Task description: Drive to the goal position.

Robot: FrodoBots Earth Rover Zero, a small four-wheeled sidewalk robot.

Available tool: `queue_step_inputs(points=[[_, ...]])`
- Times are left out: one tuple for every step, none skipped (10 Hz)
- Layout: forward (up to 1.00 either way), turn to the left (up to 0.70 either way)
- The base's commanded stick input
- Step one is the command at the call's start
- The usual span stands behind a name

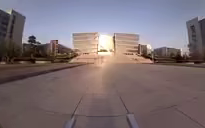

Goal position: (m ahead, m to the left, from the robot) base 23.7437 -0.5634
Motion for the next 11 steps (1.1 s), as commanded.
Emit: queue_step_inputs(points=[[0.7,-0.14],[0.7,-0.07],[0.7,0.0],[0.7,0.0],[0.7,0.0],[0.7,0.0],[0.7,0.0],[0.7,0.0],[0.7,0.0],[0.7,0.0],[0.7,0.0]])
